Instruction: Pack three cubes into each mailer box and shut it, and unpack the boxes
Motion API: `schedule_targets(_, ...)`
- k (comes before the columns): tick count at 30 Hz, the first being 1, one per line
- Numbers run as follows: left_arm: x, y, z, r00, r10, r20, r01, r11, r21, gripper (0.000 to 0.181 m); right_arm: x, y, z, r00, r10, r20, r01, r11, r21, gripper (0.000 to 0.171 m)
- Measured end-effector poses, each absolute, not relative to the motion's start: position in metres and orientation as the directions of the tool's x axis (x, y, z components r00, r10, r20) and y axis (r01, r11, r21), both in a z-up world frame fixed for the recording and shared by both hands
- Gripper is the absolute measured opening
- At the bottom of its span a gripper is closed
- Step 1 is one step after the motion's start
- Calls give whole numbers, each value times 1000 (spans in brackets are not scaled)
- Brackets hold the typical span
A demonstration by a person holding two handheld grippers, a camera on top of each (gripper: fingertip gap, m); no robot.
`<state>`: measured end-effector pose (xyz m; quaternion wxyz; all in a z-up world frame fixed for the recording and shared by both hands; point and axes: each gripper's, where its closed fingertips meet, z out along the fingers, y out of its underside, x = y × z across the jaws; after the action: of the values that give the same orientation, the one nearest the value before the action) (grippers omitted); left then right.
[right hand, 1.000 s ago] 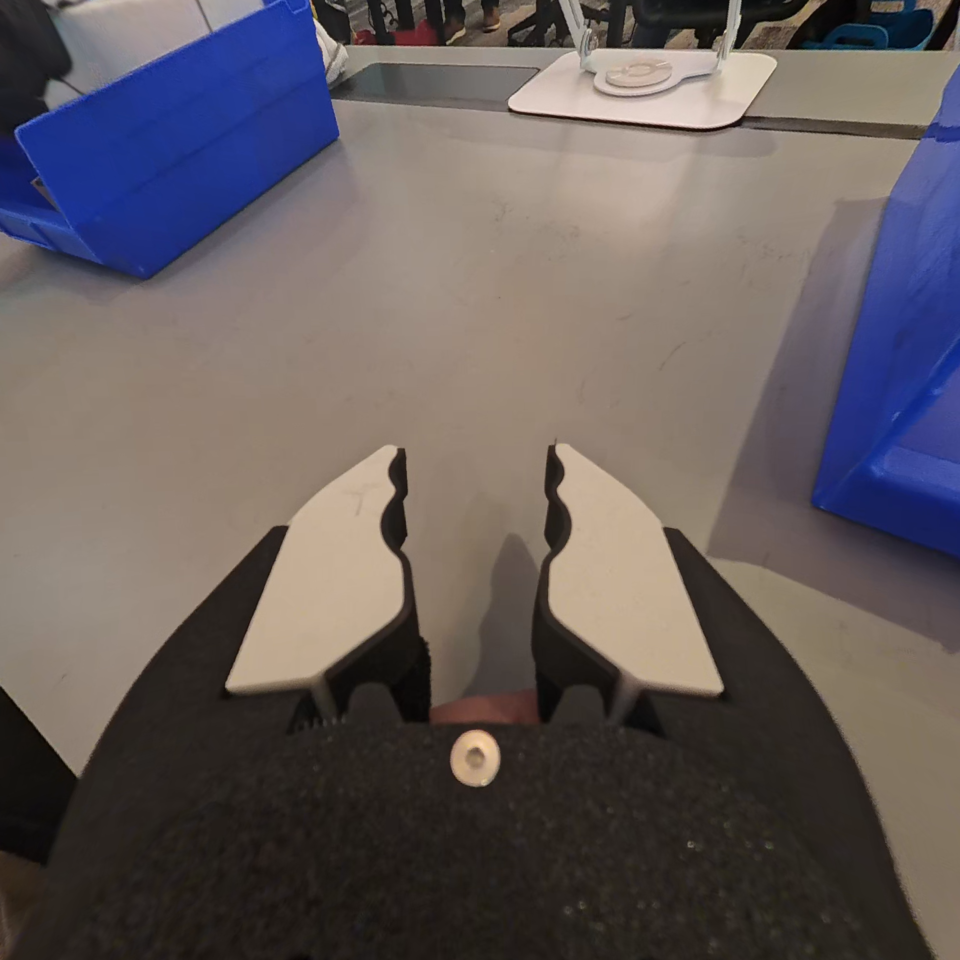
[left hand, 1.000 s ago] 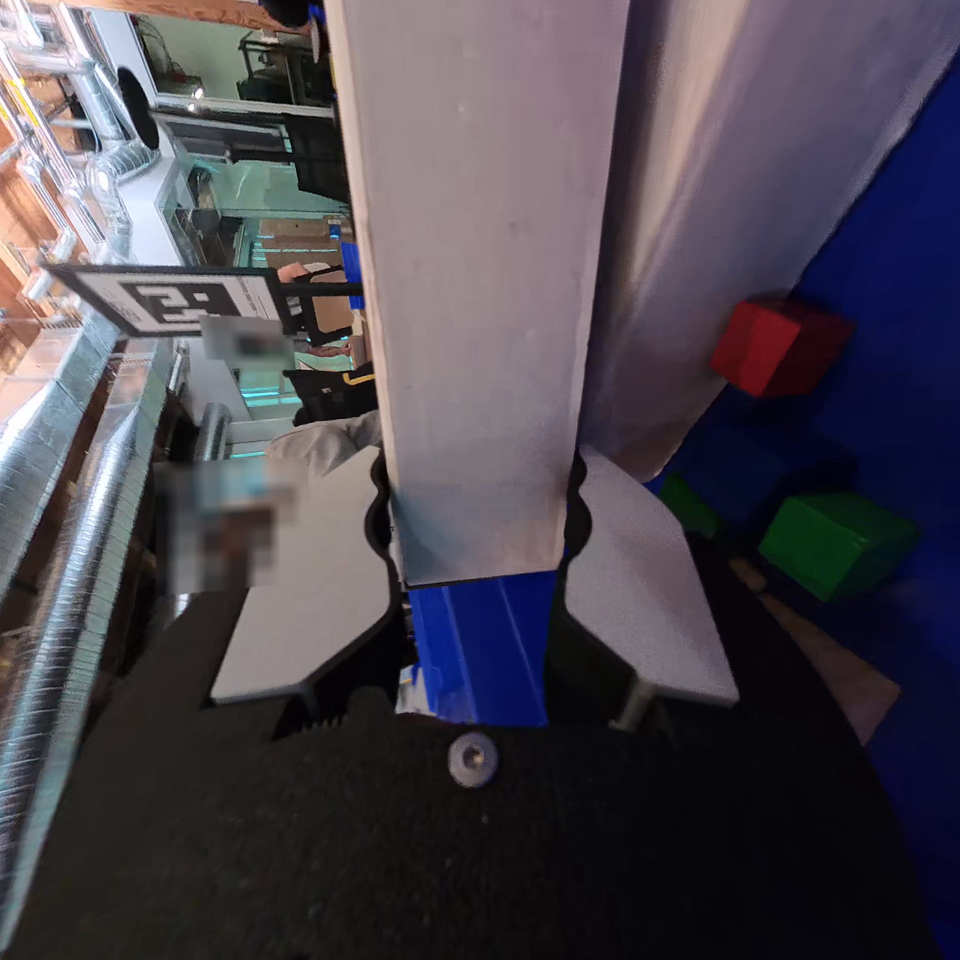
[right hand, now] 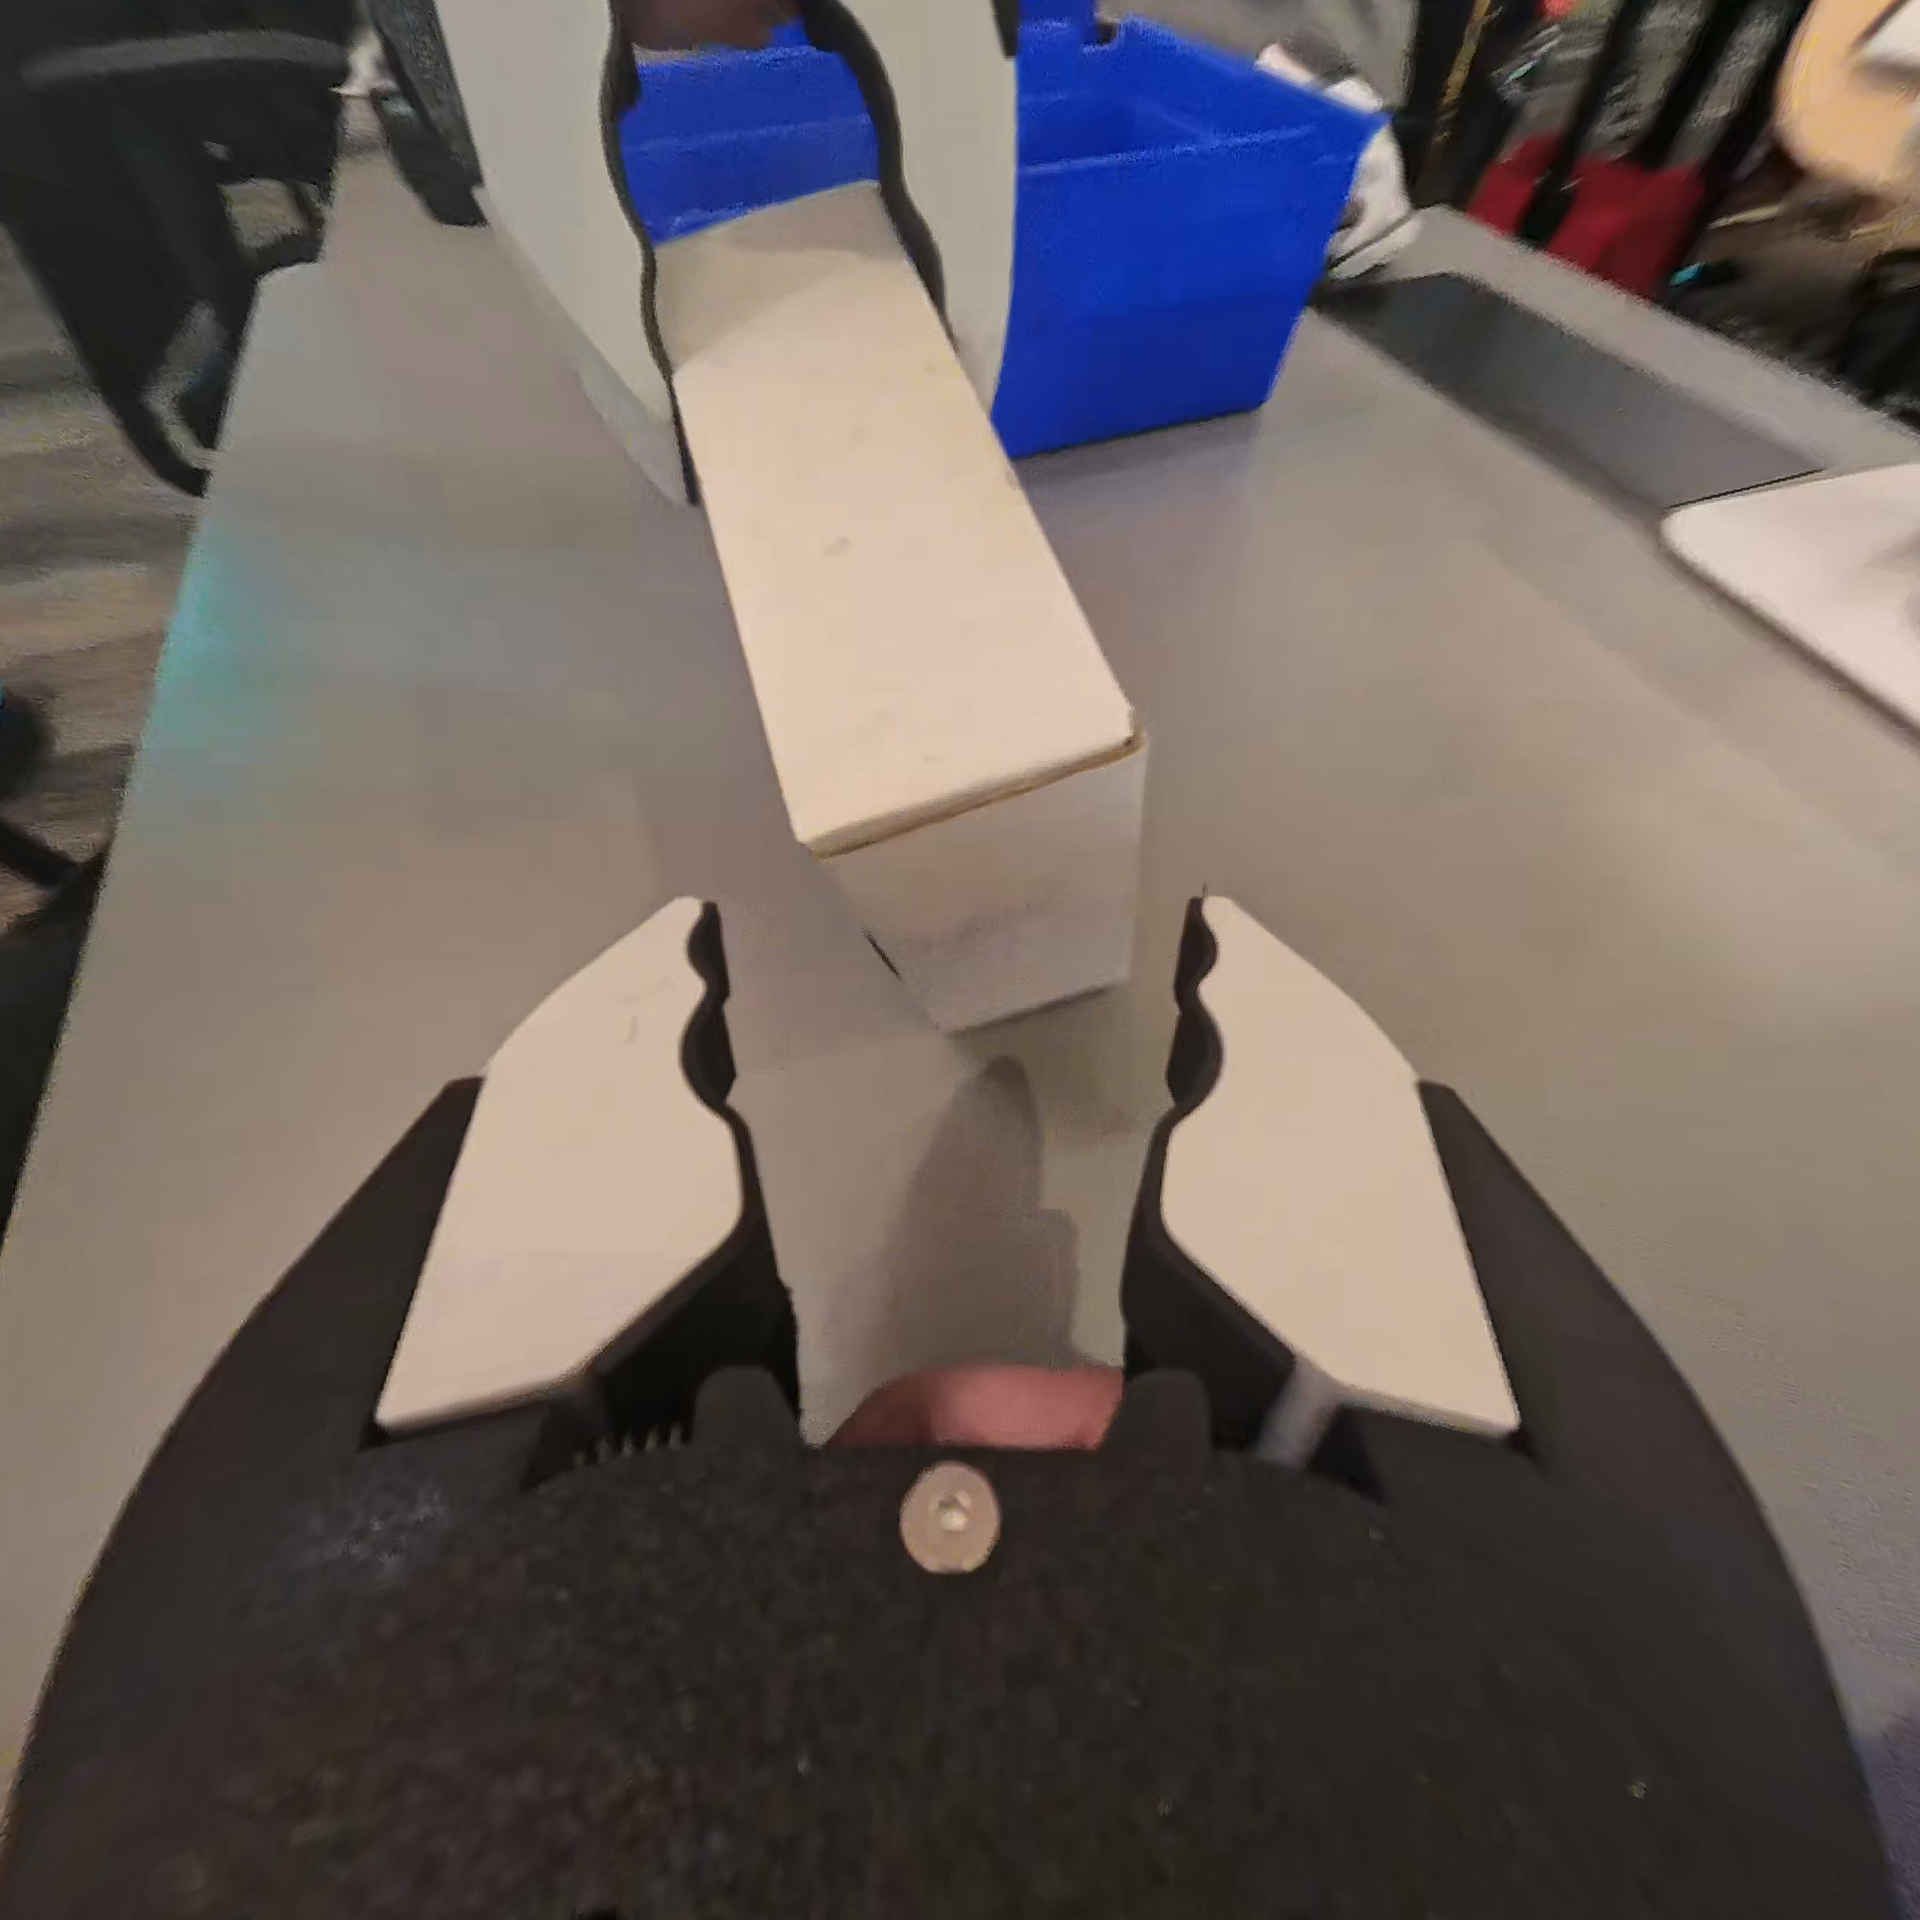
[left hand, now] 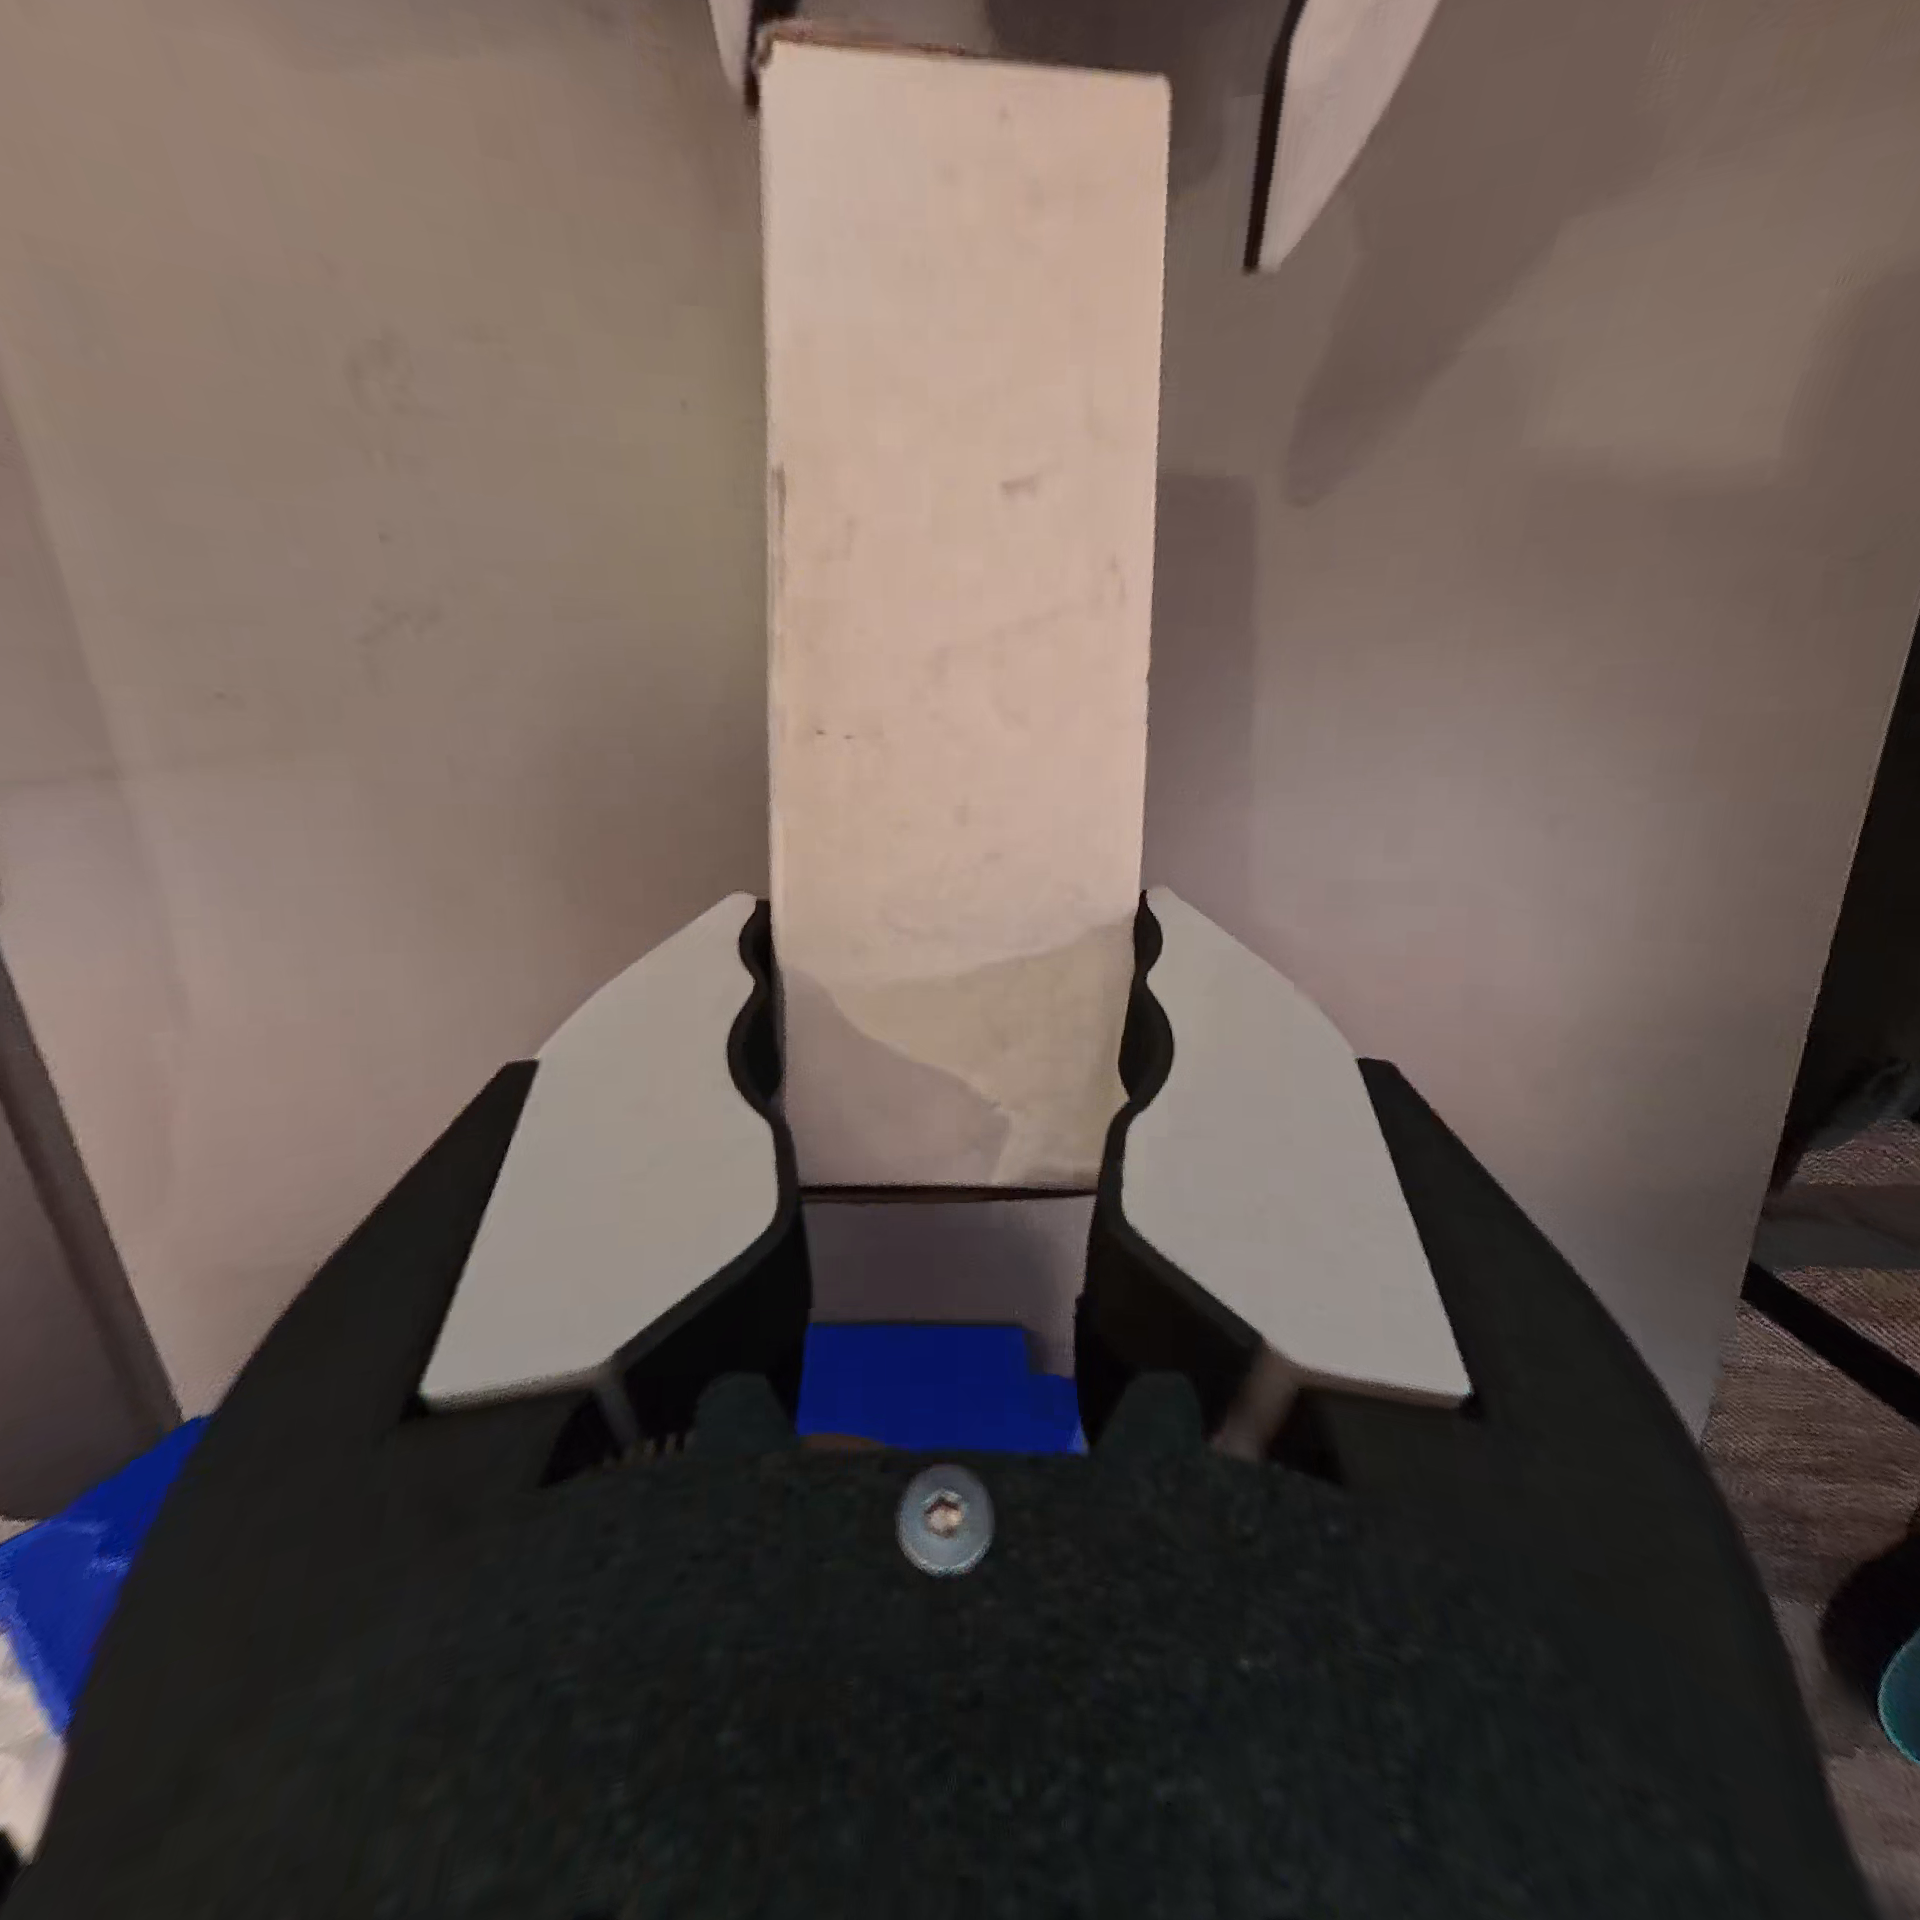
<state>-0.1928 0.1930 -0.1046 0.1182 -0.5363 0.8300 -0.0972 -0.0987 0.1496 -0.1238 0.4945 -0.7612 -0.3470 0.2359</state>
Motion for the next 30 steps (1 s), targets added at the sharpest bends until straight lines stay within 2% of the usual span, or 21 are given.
schedule_targets(3,-190,186,-113,-387,-920,-56,-867,384,-319,63,-109,164,-133,647,762,22,315,-240,-918,83)
schedule_targets(6,-190,187,-123,-362,-931,-54,-875,359,-324,64,-118,173,-136,652,758,29,303,-225,-926,74)
schedule_targets(12,-179,190,-110,-263,-942,-208,-847,329,-418,65,-113,172,-139,669,742,-27,297,-300,-906,72)
schedule_targets(16,-168,185,-93,-222,-915,-336,-790,371,-489,51,-109,169,-141,682,727,-80,272,-353,-895,72)
schedule_targets(22,-159,180,-90,-231,-831,-507,-756,481,-443,38,-103,170,-141,698,711,-86,267,-369,-890,72)
schedule_targets(25,-156,175,-87,-225,-807,-546,-735,509,-448,24,-101,171,-142,702,707,-92,263,-377,-888,72)
schedule_targets(30,-152,169,-81,-222,-806,-548,-723,514,-462,22,-103,171,-142,700,709,-82,276,-376,-885,72)
